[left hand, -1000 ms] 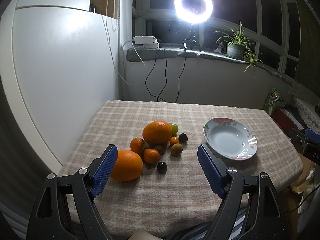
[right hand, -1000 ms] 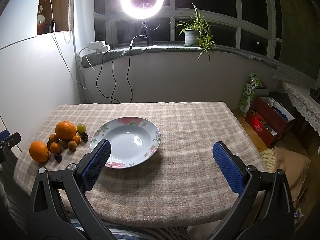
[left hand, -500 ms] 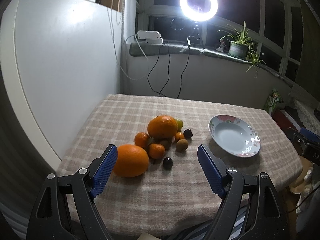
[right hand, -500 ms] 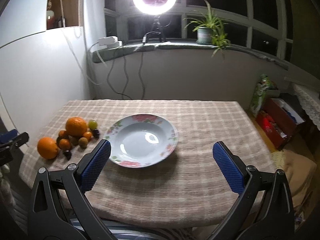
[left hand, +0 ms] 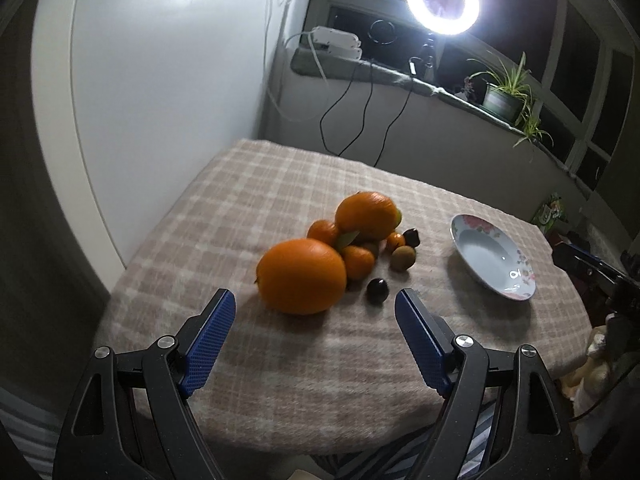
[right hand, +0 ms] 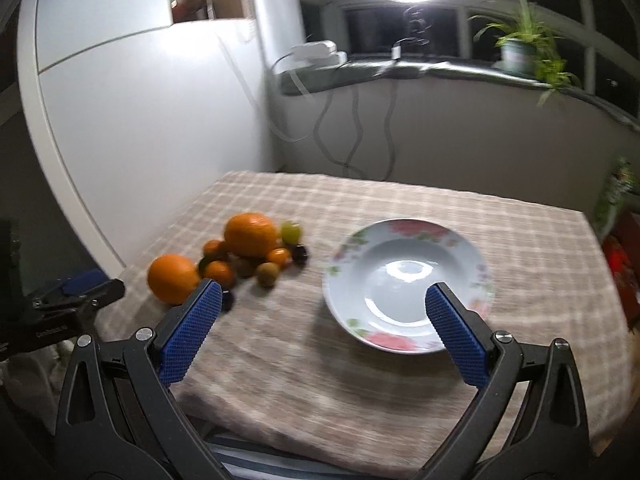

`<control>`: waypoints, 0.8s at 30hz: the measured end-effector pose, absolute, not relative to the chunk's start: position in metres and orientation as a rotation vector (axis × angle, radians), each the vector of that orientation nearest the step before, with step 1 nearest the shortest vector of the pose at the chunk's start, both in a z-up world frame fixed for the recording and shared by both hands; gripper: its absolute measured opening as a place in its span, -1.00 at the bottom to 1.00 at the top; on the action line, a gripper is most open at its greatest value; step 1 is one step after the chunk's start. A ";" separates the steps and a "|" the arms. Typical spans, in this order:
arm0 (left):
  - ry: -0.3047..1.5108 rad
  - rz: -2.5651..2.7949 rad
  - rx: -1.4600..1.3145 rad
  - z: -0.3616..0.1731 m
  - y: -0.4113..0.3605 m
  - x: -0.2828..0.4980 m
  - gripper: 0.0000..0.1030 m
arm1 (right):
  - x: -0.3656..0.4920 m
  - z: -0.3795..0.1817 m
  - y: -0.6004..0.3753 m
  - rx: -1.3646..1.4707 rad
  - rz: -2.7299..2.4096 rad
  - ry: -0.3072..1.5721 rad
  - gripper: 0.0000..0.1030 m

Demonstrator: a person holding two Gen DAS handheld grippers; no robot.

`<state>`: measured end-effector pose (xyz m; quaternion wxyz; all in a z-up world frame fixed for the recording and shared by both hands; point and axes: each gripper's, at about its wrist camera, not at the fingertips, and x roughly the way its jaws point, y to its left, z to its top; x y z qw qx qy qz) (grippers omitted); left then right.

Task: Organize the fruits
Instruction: 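Move the right gripper to the large orange and close on it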

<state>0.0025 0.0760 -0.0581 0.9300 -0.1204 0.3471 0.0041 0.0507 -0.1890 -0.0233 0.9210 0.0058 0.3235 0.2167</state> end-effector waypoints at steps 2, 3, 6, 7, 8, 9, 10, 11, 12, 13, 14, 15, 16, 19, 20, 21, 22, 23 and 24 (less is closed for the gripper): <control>0.722 0.002 -0.272 -0.063 0.081 0.003 0.59 | 0.057 -0.027 -0.179 0.017 0.492 0.694 1.00; 0.728 -0.003 -0.288 -0.067 0.084 0.004 0.59 | 0.062 -0.029 -0.173 0.019 0.514 0.712 1.00; 0.740 -0.018 -0.324 -0.074 0.091 0.006 0.58 | 0.077 -0.040 -0.156 0.039 0.573 0.776 1.00; 0.744 -0.021 -0.333 -0.075 0.093 0.006 0.58 | 0.080 -0.043 -0.151 0.045 0.588 0.790 1.00; 0.750 -0.024 -0.348 -0.077 0.095 0.007 0.57 | 0.083 -0.045 -0.148 0.050 0.601 0.802 1.00; 0.753 -0.027 -0.356 -0.079 0.098 0.008 0.57 | 0.086 -0.048 -0.143 0.053 0.612 0.812 1.00; 0.757 -0.030 -0.367 -0.081 0.100 0.009 0.57 | 0.088 -0.051 -0.138 0.055 0.621 0.823 1.00; 0.760 -0.032 -0.373 -0.083 0.101 0.010 0.57 | 0.090 -0.054 -0.134 0.057 0.629 0.835 1.00; 0.761 -0.033 -0.375 -0.084 0.102 0.012 0.57 | 0.093 -0.057 -0.129 0.062 0.641 0.848 1.00; 0.763 -0.035 -0.376 -0.086 0.103 0.013 0.57 | 0.095 -0.059 -0.125 0.070 0.659 0.863 1.00; 0.764 -0.039 -0.378 -0.087 0.104 0.014 0.57 | 0.098 -0.061 -0.122 0.077 0.672 0.876 1.00; 0.766 -0.044 -0.379 -0.089 0.104 0.015 0.57 | 0.100 -0.064 -0.117 0.086 0.685 0.889 1.00; 0.770 -0.048 -0.378 -0.090 0.103 0.017 0.57 | 0.102 -0.065 -0.114 0.093 0.696 0.900 1.00; 0.778 -0.060 -0.377 -0.095 0.103 0.022 0.57 | 0.106 -0.068 -0.104 0.106 0.720 0.923 1.00; 0.779 -0.066 -0.374 -0.096 0.103 0.025 0.57 | 0.107 -0.069 -0.099 0.108 0.728 0.929 1.00; 0.781 -0.070 -0.370 -0.097 0.102 0.027 0.57 | 0.109 -0.071 -0.094 0.108 0.735 0.934 1.00; 0.783 -0.073 -0.365 -0.099 0.102 0.029 0.57 | 0.110 -0.071 -0.091 0.110 0.742 0.940 1.00; 0.784 -0.075 -0.361 -0.100 0.102 0.031 0.56 | 0.112 -0.073 -0.087 0.114 0.750 0.947 1.00; 0.786 -0.077 -0.354 -0.101 0.102 0.033 0.56 | 0.114 -0.075 -0.082 0.120 0.757 0.957 1.00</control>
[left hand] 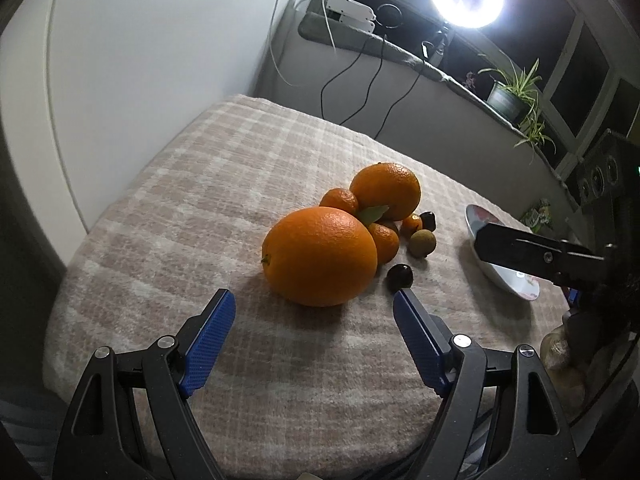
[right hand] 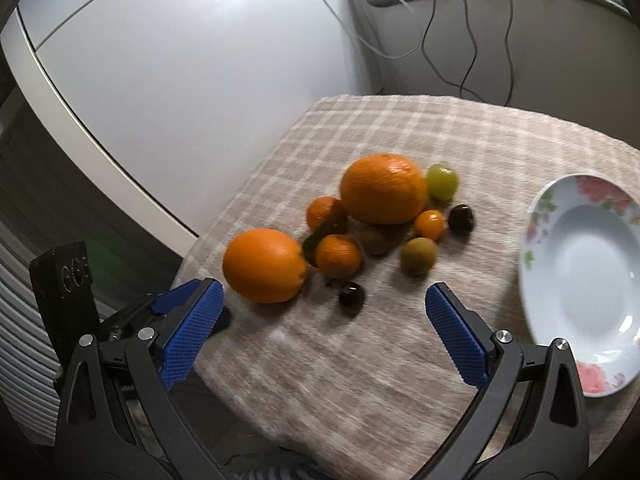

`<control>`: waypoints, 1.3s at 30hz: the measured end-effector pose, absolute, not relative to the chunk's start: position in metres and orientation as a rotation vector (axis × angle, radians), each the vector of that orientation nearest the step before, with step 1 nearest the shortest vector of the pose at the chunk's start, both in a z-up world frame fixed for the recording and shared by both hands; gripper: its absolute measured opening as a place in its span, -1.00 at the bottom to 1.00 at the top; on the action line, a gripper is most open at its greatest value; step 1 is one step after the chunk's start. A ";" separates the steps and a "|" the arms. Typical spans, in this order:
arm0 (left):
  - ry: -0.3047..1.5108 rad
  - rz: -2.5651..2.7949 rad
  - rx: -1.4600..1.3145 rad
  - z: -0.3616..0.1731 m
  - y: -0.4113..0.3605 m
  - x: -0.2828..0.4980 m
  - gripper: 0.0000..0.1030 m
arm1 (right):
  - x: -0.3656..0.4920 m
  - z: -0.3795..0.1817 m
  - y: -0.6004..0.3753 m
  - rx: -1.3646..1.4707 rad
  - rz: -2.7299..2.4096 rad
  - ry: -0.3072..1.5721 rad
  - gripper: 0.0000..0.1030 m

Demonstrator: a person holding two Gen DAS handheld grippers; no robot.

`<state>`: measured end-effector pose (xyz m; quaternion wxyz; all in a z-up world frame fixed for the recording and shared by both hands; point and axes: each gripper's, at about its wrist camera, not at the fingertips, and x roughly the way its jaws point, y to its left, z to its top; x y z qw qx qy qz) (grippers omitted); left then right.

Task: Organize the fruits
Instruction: 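Move the right gripper to the large orange and close on it, then lift the large orange with the right gripper and carry it over the plate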

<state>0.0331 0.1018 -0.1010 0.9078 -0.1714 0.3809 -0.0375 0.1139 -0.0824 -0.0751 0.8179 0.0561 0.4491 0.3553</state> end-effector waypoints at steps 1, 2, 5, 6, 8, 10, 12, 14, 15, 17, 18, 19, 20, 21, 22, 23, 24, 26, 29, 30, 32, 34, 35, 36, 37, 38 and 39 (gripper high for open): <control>0.786 -0.078 -0.348 -0.102 0.102 0.035 0.56 | 0.115 -0.076 -0.081 0.128 0.764 0.968 1.00; 0.785 -0.080 -0.345 -0.103 0.102 0.036 0.56 | 0.118 -0.078 -0.077 0.142 0.772 0.983 0.98; 0.779 -0.083 -0.338 -0.104 0.104 0.040 0.55 | 0.125 -0.085 -0.068 0.188 0.803 1.033 0.88; 0.780 -0.082 -0.335 -0.104 0.106 0.042 0.54 | 0.127 -0.087 -0.065 0.194 0.803 1.049 0.86; 0.776 -0.086 -0.327 -0.105 0.108 0.044 0.51 | 0.130 -0.092 -0.059 0.204 0.809 1.070 0.81; 0.773 -0.086 -0.316 -0.106 0.109 0.046 0.51 | 0.132 -0.095 -0.053 0.209 0.819 1.086 0.75; 0.772 -0.105 -0.320 -0.108 0.111 0.047 0.51 | 0.133 -0.098 -0.049 0.210 0.826 1.099 0.72; 0.771 -0.126 -0.326 -0.110 0.112 0.048 0.51 | 0.135 -0.101 -0.046 0.212 0.829 1.111 0.67; 0.772 -0.138 -0.333 -0.111 0.112 0.048 0.51 | 0.136 -0.102 -0.045 0.217 0.830 1.116 0.66; 0.774 -0.162 -0.347 -0.113 0.113 0.050 0.51 | 0.139 -0.104 -0.043 0.225 0.834 1.126 0.65; 0.775 -0.171 -0.350 -0.113 0.112 0.050 0.51 | 0.140 -0.104 -0.042 0.226 0.835 1.129 0.65; 0.777 -0.179 -0.348 -0.114 0.112 0.051 0.51 | 0.140 -0.104 -0.040 0.225 0.836 1.132 0.65; 0.779 -0.183 -0.342 -0.114 0.110 0.052 0.51 | 0.142 -0.106 -0.037 0.222 0.836 1.134 0.65; 0.782 -0.189 -0.334 -0.114 0.109 0.053 0.51 | 0.143 -0.106 -0.036 0.218 0.839 1.137 0.65; 0.784 -0.195 -0.329 -0.115 0.108 0.054 0.51 | 0.143 -0.107 -0.034 0.215 0.842 1.139 0.65; 0.784 -0.198 -0.327 -0.115 0.107 0.055 0.51 | 0.142 -0.107 -0.031 0.210 0.843 1.141 0.65; 0.784 -0.199 -0.325 -0.115 0.107 0.056 0.51 | 0.142 -0.107 -0.029 0.202 0.844 1.141 0.65; 0.782 -0.207 -0.326 -0.115 0.107 0.059 0.51 | 0.142 -0.105 -0.028 0.193 0.846 1.139 0.65; 0.783 -0.218 -0.329 -0.116 0.106 0.062 0.51 | 0.141 -0.103 -0.027 0.180 0.850 1.139 0.65; 0.783 -0.218 -0.322 -0.116 0.105 0.062 0.51 | 0.140 -0.102 -0.027 0.176 0.852 1.139 0.65; 0.778 -0.216 -0.303 -0.116 0.103 0.063 0.51 | 0.141 -0.103 -0.025 0.167 0.861 1.143 0.64; 0.775 -0.218 -0.305 -0.116 0.103 0.063 0.51 | 0.140 -0.106 -0.021 0.155 0.870 1.155 0.48; 0.774 -0.213 -0.304 -0.116 0.105 0.063 0.46 | 0.140 -0.108 -0.018 0.151 0.878 1.166 0.35; 0.774 -0.212 -0.303 -0.116 0.105 0.063 0.41 | 0.139 -0.110 -0.017 0.141 0.873 1.171 0.32; 0.772 -0.209 -0.301 -0.116 0.105 0.063 0.35 | 0.138 -0.110 -0.016 0.131 0.867 1.165 0.32; 0.770 -0.206 -0.299 -0.116 0.106 0.063 0.32 | 0.136 -0.110 -0.016 0.121 0.864 1.159 0.32; 0.771 -0.205 -0.299 -0.116 0.107 0.063 0.32 | 0.136 -0.110 -0.016 0.117 0.864 1.155 0.31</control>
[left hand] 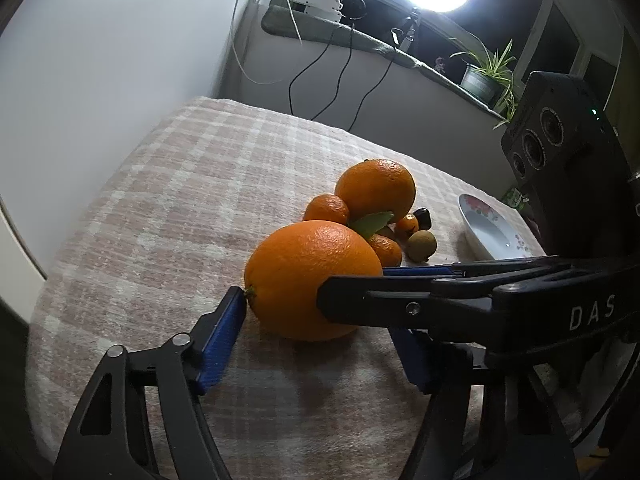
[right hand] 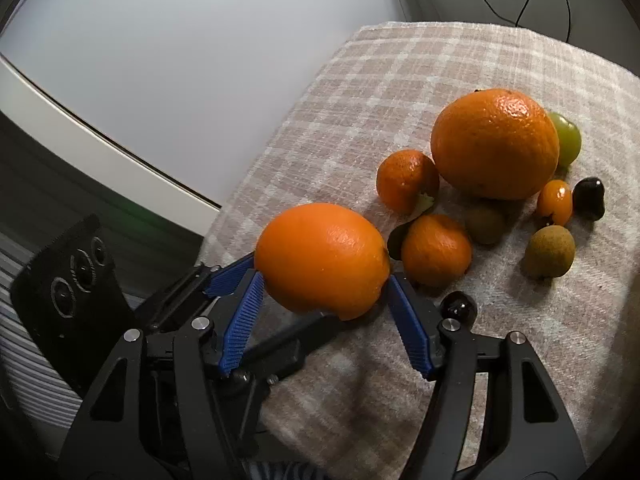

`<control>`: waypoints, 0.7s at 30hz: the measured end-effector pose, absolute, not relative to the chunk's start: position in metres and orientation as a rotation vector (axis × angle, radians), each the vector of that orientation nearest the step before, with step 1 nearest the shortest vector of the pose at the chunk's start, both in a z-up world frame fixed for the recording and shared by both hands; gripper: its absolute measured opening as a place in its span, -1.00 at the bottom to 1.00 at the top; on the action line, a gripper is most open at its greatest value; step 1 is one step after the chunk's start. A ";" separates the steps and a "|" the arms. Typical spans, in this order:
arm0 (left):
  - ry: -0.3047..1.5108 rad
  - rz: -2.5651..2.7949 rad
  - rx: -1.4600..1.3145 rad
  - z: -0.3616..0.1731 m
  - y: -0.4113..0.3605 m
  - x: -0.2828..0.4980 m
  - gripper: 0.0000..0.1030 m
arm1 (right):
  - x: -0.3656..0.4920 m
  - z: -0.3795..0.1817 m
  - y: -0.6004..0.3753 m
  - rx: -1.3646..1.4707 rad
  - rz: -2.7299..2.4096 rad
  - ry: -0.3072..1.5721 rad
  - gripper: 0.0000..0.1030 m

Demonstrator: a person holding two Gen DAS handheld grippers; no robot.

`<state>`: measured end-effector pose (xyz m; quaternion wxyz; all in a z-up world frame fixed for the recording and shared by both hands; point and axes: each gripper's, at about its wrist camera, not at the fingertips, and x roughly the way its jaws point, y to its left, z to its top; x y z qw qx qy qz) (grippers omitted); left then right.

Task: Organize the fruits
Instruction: 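Lift the large orange with the right gripper and carry it over the plate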

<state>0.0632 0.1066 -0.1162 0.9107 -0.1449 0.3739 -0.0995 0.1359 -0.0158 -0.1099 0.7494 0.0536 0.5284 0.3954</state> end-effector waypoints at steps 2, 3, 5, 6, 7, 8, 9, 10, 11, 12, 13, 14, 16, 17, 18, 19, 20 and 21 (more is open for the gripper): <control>0.771 -0.202 -0.295 -0.117 0.107 0.063 0.31 | 0.136 -0.109 -0.016 0.117 0.864 1.151 0.27; 0.767 -0.201 -0.294 -0.117 0.107 0.063 0.31 | 0.135 -0.109 -0.016 0.115 0.863 1.151 0.26; 0.763 -0.196 -0.295 -0.117 0.106 0.062 0.32 | 0.134 -0.108 -0.016 0.108 0.858 1.147 0.25; 0.761 -0.193 -0.297 -0.118 0.107 0.062 0.33 | 0.132 -0.107 -0.015 0.098 0.853 1.141 0.25; 0.760 -0.191 -0.300 -0.118 0.107 0.061 0.33 | 0.131 -0.106 -0.013 0.085 0.850 1.133 0.24; 0.758 -0.191 -0.305 -0.118 0.107 0.059 0.33 | 0.129 -0.105 -0.012 0.073 0.849 1.127 0.24; 0.757 -0.190 -0.305 -0.118 0.108 0.059 0.33 | 0.128 -0.104 -0.011 0.063 0.848 1.122 0.24; 0.756 -0.190 -0.304 -0.117 0.108 0.058 0.33 | 0.127 -0.104 -0.010 0.055 0.848 1.118 0.24; 0.754 -0.188 -0.302 -0.117 0.108 0.057 0.33 | 0.125 -0.103 -0.010 0.048 0.850 1.114 0.24; 0.754 -0.186 -0.301 -0.117 0.108 0.056 0.33 | 0.125 -0.102 -0.010 0.045 0.850 1.112 0.24; 0.753 -0.184 -0.300 -0.116 0.108 0.056 0.33 | 0.124 -0.102 -0.009 0.045 0.852 1.111 0.23; 0.751 -0.181 -0.299 -0.115 0.108 0.055 0.33 | 0.124 -0.101 -0.009 0.045 0.854 1.111 0.23; 0.746 -0.177 -0.295 -0.113 0.108 0.053 0.33 | 0.123 -0.099 -0.008 0.046 0.859 1.107 0.23; 0.743 -0.175 -0.294 -0.112 0.108 0.052 0.33 | 0.122 -0.098 -0.008 0.045 0.860 1.104 0.23; 0.739 -0.173 -0.293 -0.110 0.107 0.051 0.33 | 0.121 -0.096 -0.008 0.042 0.863 1.098 0.23; 0.736 -0.172 -0.291 -0.108 0.107 0.050 0.33 | 0.119 -0.095 -0.008 0.038 0.864 1.093 0.23; 0.733 -0.171 -0.289 -0.107 0.106 0.050 0.33 | 0.117 -0.092 -0.008 0.032 0.865 1.087 0.23; 0.730 -0.171 -0.288 -0.105 0.106 0.049 0.33 | 0.115 -0.091 -0.007 0.027 0.864 1.081 0.23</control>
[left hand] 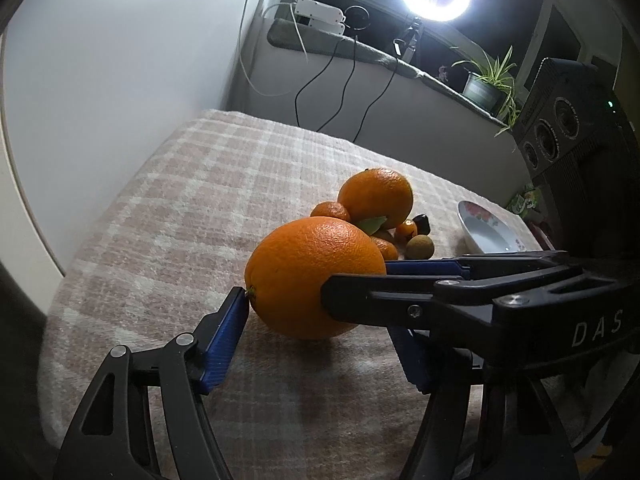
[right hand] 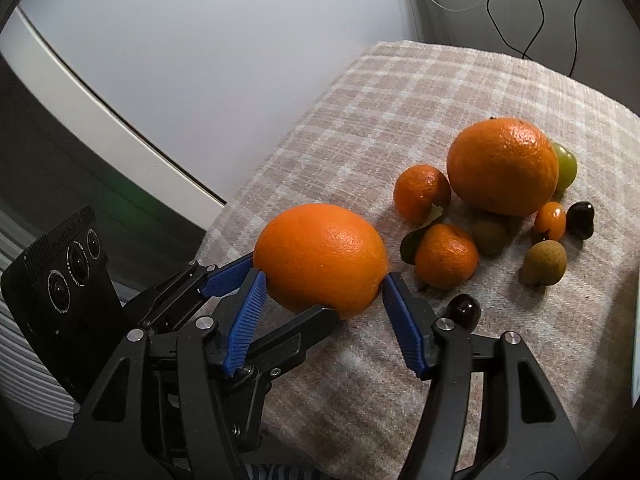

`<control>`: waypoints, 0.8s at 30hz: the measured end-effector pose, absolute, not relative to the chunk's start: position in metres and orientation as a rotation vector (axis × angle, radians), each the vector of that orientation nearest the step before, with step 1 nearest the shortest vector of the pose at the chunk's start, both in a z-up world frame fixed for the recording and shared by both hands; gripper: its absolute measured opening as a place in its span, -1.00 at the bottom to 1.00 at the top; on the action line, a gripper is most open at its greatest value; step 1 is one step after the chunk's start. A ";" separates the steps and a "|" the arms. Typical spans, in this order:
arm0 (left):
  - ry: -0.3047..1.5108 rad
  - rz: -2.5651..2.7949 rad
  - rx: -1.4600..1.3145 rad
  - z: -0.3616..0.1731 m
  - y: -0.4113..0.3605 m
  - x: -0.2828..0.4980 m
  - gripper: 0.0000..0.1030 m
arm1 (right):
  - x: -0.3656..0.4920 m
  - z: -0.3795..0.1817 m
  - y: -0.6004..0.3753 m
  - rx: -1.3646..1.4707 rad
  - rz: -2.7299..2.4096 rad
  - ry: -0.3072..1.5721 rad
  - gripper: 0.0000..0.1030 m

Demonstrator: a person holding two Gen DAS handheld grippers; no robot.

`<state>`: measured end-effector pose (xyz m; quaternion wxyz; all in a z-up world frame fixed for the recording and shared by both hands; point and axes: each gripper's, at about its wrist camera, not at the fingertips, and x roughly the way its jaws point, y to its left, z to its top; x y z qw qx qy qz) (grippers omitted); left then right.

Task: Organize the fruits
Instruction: 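Lift the large orange with the right gripper and carry it over the plate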

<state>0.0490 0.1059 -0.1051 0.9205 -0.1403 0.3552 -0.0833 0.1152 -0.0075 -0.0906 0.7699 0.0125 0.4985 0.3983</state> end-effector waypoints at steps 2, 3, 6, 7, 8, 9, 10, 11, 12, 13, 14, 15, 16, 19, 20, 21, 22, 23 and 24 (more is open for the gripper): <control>0.722 -0.172 -0.286 -0.101 0.105 0.048 0.33 | 0.111 -0.086 -0.008 0.020 0.863 1.067 0.23; 0.718 -0.172 -0.284 -0.099 0.103 0.047 0.33 | 0.110 -0.083 -0.009 0.018 0.863 1.060 0.23; 0.707 -0.171 -0.272 -0.093 0.098 0.045 0.33 | 0.107 -0.077 -0.012 0.026 0.864 1.046 0.23; 0.704 -0.172 -0.268 -0.091 0.097 0.045 0.33 | 0.107 -0.076 -0.014 0.030 0.863 1.042 0.23; 0.702 -0.173 -0.263 -0.089 0.095 0.045 0.33 | 0.106 -0.074 -0.016 0.034 0.863 1.037 0.23; 0.699 -0.175 -0.258 -0.086 0.092 0.046 0.33 | 0.105 -0.071 -0.018 0.037 0.861 1.031 0.23; 0.696 -0.177 -0.254 -0.085 0.090 0.046 0.33 | 0.105 -0.070 -0.019 0.039 0.860 1.027 0.23; 0.693 -0.181 -0.250 -0.082 0.086 0.047 0.33 | 0.105 -0.068 -0.023 0.041 0.858 1.021 0.23; 0.690 -0.185 -0.248 -0.081 0.084 0.048 0.33 | 0.105 -0.066 -0.026 0.042 0.855 1.015 0.23; 0.687 -0.190 -0.243 -0.079 0.080 0.049 0.33 | 0.106 -0.064 -0.028 0.043 0.852 1.010 0.23; 0.685 -0.193 -0.240 -0.078 0.078 0.049 0.33 | 0.107 -0.062 -0.031 0.044 0.849 1.005 0.23; 0.684 -0.200 -0.236 -0.076 0.073 0.051 0.33 | 0.108 -0.060 -0.036 0.046 0.843 1.001 0.23; 0.682 -0.207 -0.231 -0.075 0.069 0.053 0.33 | 0.108 -0.059 -0.041 0.048 0.838 0.997 0.23; 0.681 -0.227 -0.220 -0.072 0.057 0.059 0.33 | 0.111 -0.056 -0.056 0.056 0.819 0.988 0.23; 0.682 -0.237 -0.215 -0.071 0.052 0.062 0.33 | 0.112 -0.055 -0.061 0.057 0.813 0.985 0.23; 0.682 -0.246 -0.210 -0.070 0.046 0.064 0.33 | 0.113 -0.054 -0.067 0.059 0.805 0.983 0.23; 0.683 -0.257 -0.203 -0.070 0.040 0.068 0.33 | 0.114 -0.053 -0.074 0.063 0.797 0.980 0.23; 0.684 -0.265 -0.198 -0.069 0.035 0.070 0.33 | 0.116 -0.052 -0.081 0.065 0.789 0.977 0.23; 0.684 -0.276 -0.191 -0.068 0.027 0.073 0.33 | 0.118 -0.051 -0.089 0.069 0.780 0.975 0.23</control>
